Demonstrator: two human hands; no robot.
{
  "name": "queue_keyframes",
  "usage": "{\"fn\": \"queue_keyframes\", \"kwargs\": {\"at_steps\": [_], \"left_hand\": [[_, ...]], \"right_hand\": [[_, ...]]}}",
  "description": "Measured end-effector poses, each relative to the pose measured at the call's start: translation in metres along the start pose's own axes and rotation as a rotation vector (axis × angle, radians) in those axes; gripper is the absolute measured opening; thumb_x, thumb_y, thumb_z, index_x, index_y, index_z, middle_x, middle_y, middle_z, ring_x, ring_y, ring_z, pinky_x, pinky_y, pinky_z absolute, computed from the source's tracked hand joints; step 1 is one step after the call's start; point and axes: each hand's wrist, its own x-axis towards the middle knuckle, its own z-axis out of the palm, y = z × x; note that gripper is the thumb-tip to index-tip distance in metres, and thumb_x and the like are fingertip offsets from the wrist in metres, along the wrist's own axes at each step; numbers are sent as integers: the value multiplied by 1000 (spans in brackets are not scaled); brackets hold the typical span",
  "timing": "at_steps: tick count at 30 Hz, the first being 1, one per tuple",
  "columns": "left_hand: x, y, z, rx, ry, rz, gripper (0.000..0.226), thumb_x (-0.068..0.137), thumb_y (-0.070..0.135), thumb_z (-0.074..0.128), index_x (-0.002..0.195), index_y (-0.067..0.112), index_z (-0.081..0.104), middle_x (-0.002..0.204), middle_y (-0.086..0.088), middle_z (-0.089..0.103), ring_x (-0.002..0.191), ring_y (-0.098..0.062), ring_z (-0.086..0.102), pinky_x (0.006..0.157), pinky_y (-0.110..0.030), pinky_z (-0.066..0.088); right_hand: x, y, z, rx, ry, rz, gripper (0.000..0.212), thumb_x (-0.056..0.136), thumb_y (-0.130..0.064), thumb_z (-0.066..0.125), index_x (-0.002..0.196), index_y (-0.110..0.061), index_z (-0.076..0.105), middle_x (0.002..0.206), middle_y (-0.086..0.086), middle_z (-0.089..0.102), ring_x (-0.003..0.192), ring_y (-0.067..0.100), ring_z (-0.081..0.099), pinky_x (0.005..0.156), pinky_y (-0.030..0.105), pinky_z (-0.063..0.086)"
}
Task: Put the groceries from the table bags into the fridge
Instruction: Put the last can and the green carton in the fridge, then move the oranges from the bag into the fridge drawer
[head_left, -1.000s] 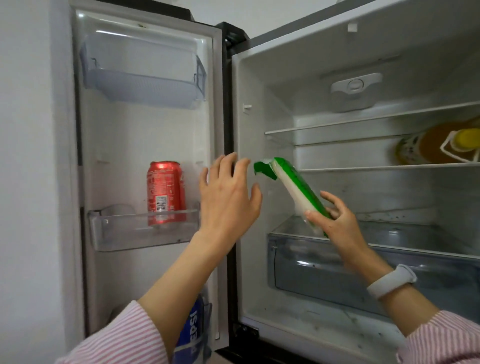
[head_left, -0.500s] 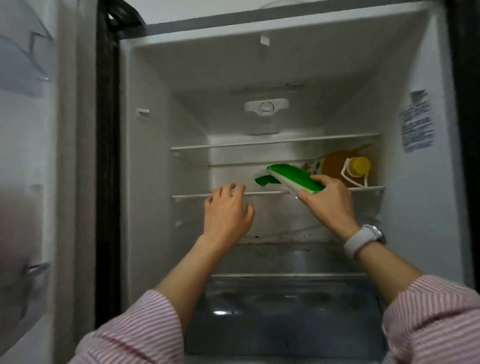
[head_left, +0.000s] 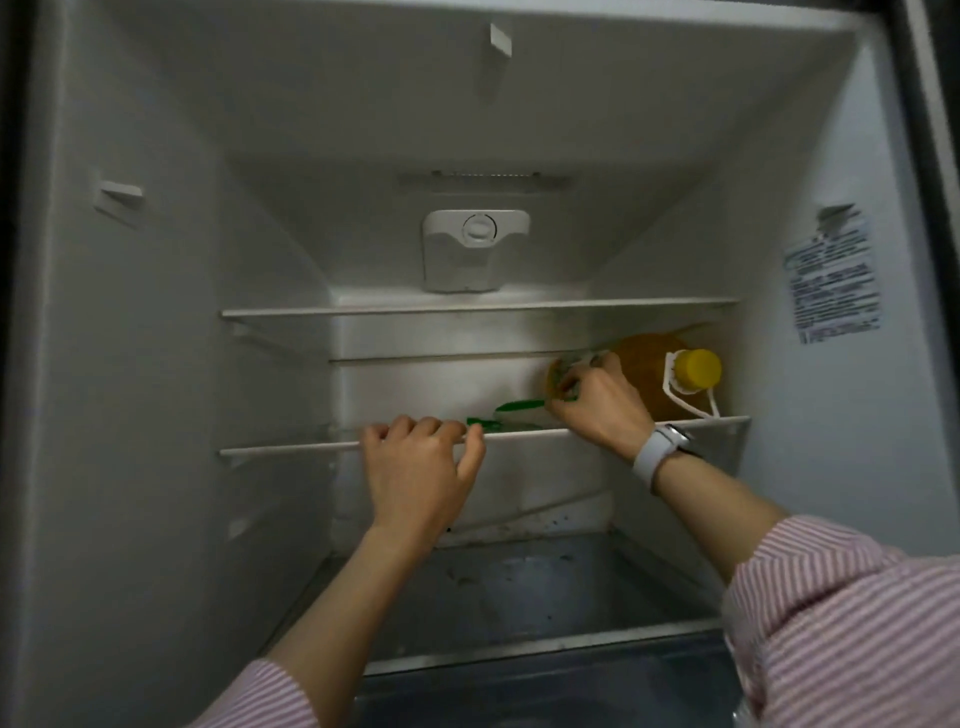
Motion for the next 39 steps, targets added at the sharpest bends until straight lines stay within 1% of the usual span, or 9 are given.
{"fn": "queue_keyframes", "kwargs": {"at_steps": [6,8,10,14,18,22,27,34,39], "left_hand": [[-2,-2,2,-3,9,20,40,87,41,41,67,23,71,64,3,70,61,-22,61,66,-32,32],[-2,-1,4,-13,21,12,40,87,40,41,67,23,71,64,3,70,61,-22,60,67,-33,32],[-3,-1,5,-21,13,1,40,87,40,41,67,22,71,65,3,70,63,-22,60,68,-34,31],[-3,-1,3,13,-40,-3,41,88,41,39,70,23,72,68,2,71,66,-23,61,70,-34,32],[-2,-1,-3,-6,-126,-12,46,86,44,33,77,23,73,77,0,73,75,-25,64,77,-38,39],[-14,3,-24,-64,-151,-95,51,82,44,30,106,17,66,111,-10,66,106,-29,58,97,-55,33],[-88,20,-70,-59,-124,-145,52,78,41,35,112,13,63,118,-15,61,112,-33,56,94,-61,36],[-291,53,-168,23,-361,-279,47,75,37,42,110,12,63,111,-10,65,103,-30,61,89,-52,44],[-431,76,-282,74,-575,-452,42,78,33,43,111,14,63,112,-6,65,107,-25,59,94,-47,40]], "right_hand": [[-55,17,23,-158,406,-306,46,89,-38,33,107,-9,63,104,14,61,94,28,58,80,38,44],[-59,25,27,-221,347,-338,51,89,-39,28,115,-8,61,112,13,62,102,27,59,93,41,42],[-52,24,20,-237,236,-326,57,90,-42,18,119,-14,58,120,8,60,112,22,54,107,43,26],[-40,20,10,-274,78,-295,56,94,-42,12,120,-21,56,133,0,52,122,18,47,113,45,11],[-40,16,6,-220,-2,-224,43,97,-38,21,121,-22,54,135,-1,51,126,17,42,113,49,10],[-66,12,6,-26,130,-240,40,96,-31,33,133,-19,44,142,2,42,134,16,31,115,44,12],[-148,12,17,237,237,-214,52,86,-34,29,122,-7,54,128,12,55,122,28,47,108,43,30],[-359,31,58,429,-145,-124,51,88,-37,30,116,-6,59,123,10,59,119,28,48,104,39,33],[-515,28,59,500,-429,-133,48,88,-34,31,112,-5,60,118,14,60,113,32,51,99,48,40]]}}
